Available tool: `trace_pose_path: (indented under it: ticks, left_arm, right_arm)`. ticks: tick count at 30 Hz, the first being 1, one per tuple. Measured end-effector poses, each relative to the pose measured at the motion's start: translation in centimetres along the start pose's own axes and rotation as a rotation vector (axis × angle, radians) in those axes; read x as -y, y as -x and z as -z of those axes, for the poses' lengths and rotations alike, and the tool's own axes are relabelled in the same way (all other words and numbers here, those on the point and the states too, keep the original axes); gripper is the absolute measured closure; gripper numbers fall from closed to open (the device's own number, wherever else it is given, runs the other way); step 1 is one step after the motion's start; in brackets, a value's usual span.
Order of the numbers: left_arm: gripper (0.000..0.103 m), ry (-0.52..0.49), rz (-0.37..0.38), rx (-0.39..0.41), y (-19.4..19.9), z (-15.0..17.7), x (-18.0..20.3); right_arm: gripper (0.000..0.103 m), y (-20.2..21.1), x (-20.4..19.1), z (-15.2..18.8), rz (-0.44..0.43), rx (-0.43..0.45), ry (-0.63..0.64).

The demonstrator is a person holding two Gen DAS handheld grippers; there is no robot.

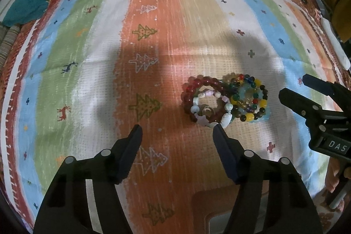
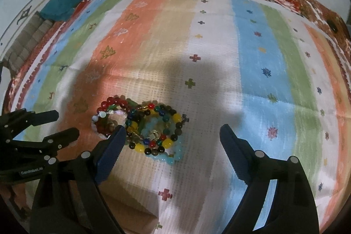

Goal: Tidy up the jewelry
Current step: 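Lower both open tools over the bracelet pile, then grasp the white bead bracelet with the left tool while the right grasps the multicolour bracelet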

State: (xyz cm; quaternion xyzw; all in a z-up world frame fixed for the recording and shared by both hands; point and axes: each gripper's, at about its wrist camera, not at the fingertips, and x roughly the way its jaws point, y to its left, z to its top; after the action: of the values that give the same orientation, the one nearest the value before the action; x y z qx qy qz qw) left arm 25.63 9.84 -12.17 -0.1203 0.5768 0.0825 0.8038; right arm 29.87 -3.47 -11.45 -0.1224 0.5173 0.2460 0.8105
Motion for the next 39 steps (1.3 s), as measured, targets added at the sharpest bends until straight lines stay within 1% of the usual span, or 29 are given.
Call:
trace_pose_path:
  ticks: [6,12,19,23,25,26,27,29,33,35,39]
  left_arm:
    - [0.042,-0.002,0.008,-0.015,-0.5,-0.4,0.0]
    - [0.050,-0.005,0.015,-0.035,-1.5,-0.8,-0.1]
    - [0.051,-0.012,0.034,-0.051,-2.4,-1.4,0.2]
    - [0.056,-0.017,0.036,-0.062,-2.9,-1.5,0.5]
    - [0.058,-0.020,0.044,-0.064,-3.1,-1.5,0.7]
    - [0.058,-0.021,0.044,-0.064,-3.1,-1.6,0.7]
    - [0.058,-0.021,0.044,-0.063,-3.1,-1.6,0.7]
    - [0.063,-0.022,0.051,-0.070,-3.3,-1.7,0.8]
    - [0.065,-0.028,0.055,-0.082,-3.8,-1.7,1.1]
    - [0.067,-0.028,0.057,-0.082,-3.8,-1.7,1.2]
    - [0.071,-0.024,0.066,-0.088,-4.0,-1.8,1.2]
  right_arm:
    - [0.015,-1.2,-0.3,-0.4,0.002,-0.018,0.026]
    - [0.021,-2.3,-0.3,-0.9,-0.001,-0.037,0.031]
    - [0.031,-3.8,-0.8,-1.4,-0.009,-0.059,0.052]
    - [0.040,-4.6,-1.2,-1.7,-0.006,-0.064,0.068]
    - [0.042,-4.8,-1.4,-1.9,-0.002,-0.062,0.076]
    - [0.046,-4.9,-1.5,-2.0,-0.001,-0.068,0.085]
    - [0.047,-5.0,-1.6,-2.1,0.003,-0.067,0.093]
    - [0.052,-5.2,-1.9,-2.3,0.005,-0.068,0.103]
    - [0.056,-5.6,-2.7,-2.2,0.004,-0.085,0.135]
    - [0.063,-6.1,-2.8,-2.1,0.006,-0.097,0.142]
    - [0.068,-6.7,-2.6,-2.0,0.005,-0.108,0.143]
